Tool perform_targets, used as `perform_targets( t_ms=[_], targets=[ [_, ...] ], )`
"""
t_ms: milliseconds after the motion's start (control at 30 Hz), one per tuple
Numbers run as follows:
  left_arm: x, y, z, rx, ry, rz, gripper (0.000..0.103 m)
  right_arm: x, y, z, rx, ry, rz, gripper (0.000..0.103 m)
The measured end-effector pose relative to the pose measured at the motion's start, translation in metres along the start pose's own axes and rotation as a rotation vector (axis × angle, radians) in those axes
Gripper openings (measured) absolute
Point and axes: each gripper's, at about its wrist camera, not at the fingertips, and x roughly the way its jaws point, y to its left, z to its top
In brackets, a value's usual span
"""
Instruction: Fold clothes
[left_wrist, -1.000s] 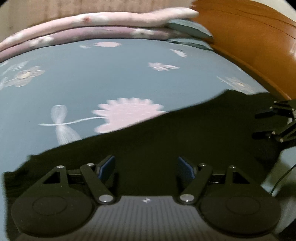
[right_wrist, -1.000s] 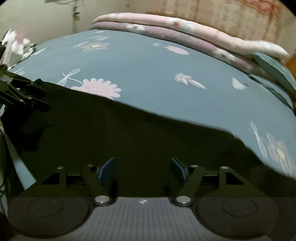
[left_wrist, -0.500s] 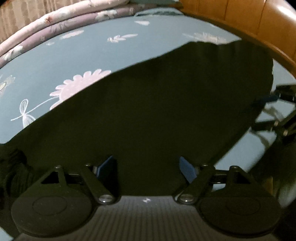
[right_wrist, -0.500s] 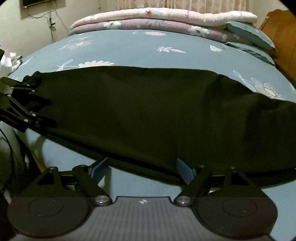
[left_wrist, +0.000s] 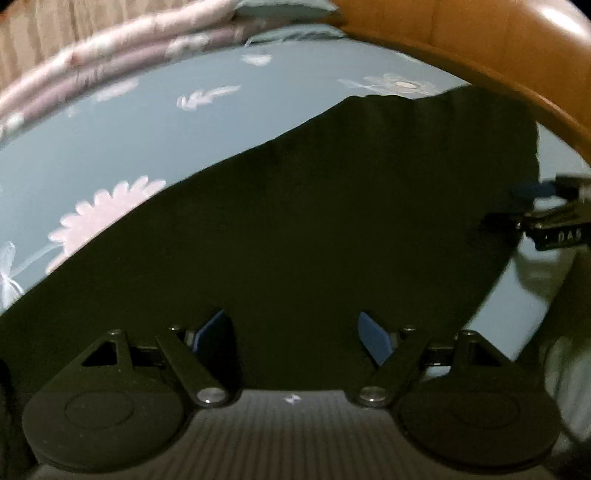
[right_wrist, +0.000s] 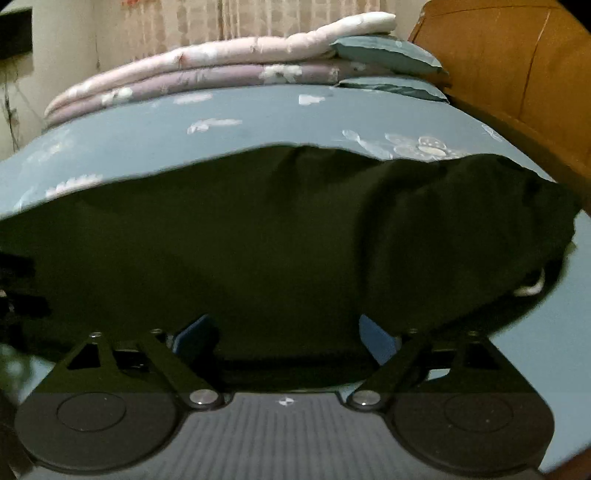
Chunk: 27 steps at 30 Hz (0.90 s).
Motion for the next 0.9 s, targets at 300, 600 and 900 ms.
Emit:
perform_targets(
  t_ms=[300,600,900],
  targets=[
    [-0.014,0.020,0.018,-0.058,0.000,0.004,0.080,-0.022,-0.032,0.029,0.086,-0.137,0.057,0.103],
    [0.018,0.036,0.027,-0.139,-0.010,0.058,0.080,0.041,-0.104,0.044,0.148,0.007,-0.069,0.103],
    [0.011,0.055,0.039,-0.196,-0.017,0.077,0.081,0.015,-0.108,0.059,0.163,-0.138,-0.057,0.103]
  ],
)
